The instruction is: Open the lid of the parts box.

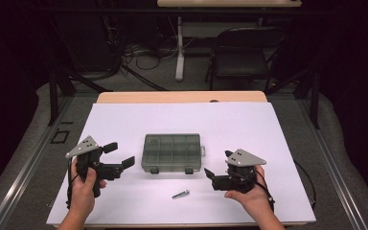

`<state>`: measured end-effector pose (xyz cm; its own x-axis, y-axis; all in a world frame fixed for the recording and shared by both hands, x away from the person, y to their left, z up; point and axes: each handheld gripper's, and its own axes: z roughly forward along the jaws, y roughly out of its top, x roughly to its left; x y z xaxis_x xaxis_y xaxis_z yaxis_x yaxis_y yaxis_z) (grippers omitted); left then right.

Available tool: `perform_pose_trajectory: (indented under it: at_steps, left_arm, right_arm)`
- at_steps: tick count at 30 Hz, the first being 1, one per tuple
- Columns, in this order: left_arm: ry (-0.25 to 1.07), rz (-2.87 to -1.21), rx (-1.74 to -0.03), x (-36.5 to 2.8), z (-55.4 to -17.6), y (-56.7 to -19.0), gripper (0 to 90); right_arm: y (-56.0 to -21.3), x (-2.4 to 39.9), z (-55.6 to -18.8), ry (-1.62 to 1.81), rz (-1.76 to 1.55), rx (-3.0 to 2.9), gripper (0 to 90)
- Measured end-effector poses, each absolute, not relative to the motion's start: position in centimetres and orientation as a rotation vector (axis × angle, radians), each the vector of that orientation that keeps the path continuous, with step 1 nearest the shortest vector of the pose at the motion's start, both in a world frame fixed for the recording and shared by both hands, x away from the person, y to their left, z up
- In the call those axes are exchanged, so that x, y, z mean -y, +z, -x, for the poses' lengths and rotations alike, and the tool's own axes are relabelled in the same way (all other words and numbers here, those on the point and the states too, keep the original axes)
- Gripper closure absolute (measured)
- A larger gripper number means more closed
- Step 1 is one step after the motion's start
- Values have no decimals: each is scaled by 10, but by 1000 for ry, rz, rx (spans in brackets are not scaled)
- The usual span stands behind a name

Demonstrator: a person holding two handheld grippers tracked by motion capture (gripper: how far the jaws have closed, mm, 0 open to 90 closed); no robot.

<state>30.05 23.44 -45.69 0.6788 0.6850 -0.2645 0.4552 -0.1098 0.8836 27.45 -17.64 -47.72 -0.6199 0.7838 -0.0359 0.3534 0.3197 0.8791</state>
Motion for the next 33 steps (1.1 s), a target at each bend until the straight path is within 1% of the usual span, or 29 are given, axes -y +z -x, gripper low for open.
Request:
perform_pose_trajectory:
  at_steps: [2,6,7,8,11,12,15,17,18,19,20,21,22,23,24,25,27,31,33]
  left_arm:
    - [224,-1759,-906,-232,-306,-457,2]
    - [208,-1768,-917,-226,-313,-459,4]
    - [204,-1776,-914,-224,-315,-460,4]
    - [209,-1782,-914,-221,-316,-461,4]
    - [199,-1790,-905,-214,-319,-465,4]
    - [192,-1798,-903,-212,-320,-467,4]
    - [224,-1824,-919,-208,-323,-473,18]
    - [232,-1827,-933,-207,-324,-478,98]
    - [237,-1829,-940,-207,-324,-481,152]
    - [234,-1834,-951,-207,-325,-484,167]
    - [224,-1831,-955,-208,-325,-489,256]
    - [224,-1831,-955,-208,-325,-489,313]
    - [228,-1821,-964,-208,-324,-491,313]
    - [234,-1818,-970,-209,-324,-494,336]
    - [242,-1818,-979,-210,-323,-496,409]
    - [252,-1823,-982,-210,-322,-498,409]
    - [278,-1839,-992,-211,-321,-501,484]
    - [309,-1891,-1008,-211,-319,-508,530]
    - [331,-1919,-1019,-211,-317,-513,554]
  right_arm:
    - [-475,172,-279,1245,-1003,-2130,102]
    - [-474,164,-290,1247,-1008,-2142,99]
    - [-474,161,-292,1246,-1009,-2139,119]
    - [-474,161,-292,1246,-1009,-2139,119]
    - [-476,153,-298,1199,-1004,-2137,198]
    - [-476,153,-298,1199,-1004,-2137,198]
    - [-479,148,-302,1170,-991,-2141,272]
    - [-481,146,-303,1166,-993,-2138,332]
    - [-482,145,-304,1168,-997,-2138,402]
    - [-484,145,-303,1181,-993,-2146,456]
    - [-489,146,-301,1198,-987,-2149,523]
    - [-489,146,-301,1198,-987,-2149,523]
    - [-492,146,-300,1206,-991,-2147,540]
    - [-494,145,-300,1208,-993,-2152,552]
    - [-498,146,-298,1181,-995,-2163,576]
    - [-498,146,-298,1181,-995,-2163,576]
    - [-502,147,-297,1175,-1001,-2158,602]
    - [-513,147,-294,1189,-1024,-2149,655]
    - [-517,147,-292,1209,-1032,-2163,709]
